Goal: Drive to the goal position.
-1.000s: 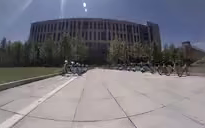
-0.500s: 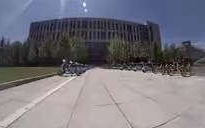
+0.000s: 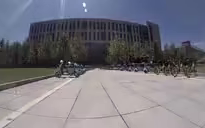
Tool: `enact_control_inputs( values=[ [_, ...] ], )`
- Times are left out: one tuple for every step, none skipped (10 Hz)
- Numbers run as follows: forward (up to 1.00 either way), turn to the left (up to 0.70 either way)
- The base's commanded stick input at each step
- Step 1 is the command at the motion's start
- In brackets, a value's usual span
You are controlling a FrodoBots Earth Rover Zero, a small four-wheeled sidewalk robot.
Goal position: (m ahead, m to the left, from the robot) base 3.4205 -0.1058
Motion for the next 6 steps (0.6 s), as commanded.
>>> enact_control_inputs(
  values=[
    [0.70,0.00],
    [0.70,0.00],
    [0.70,0.00],
    [0.70,0.00],
    [0.70,0.00],
    [0.70,0.00]
  ],
)
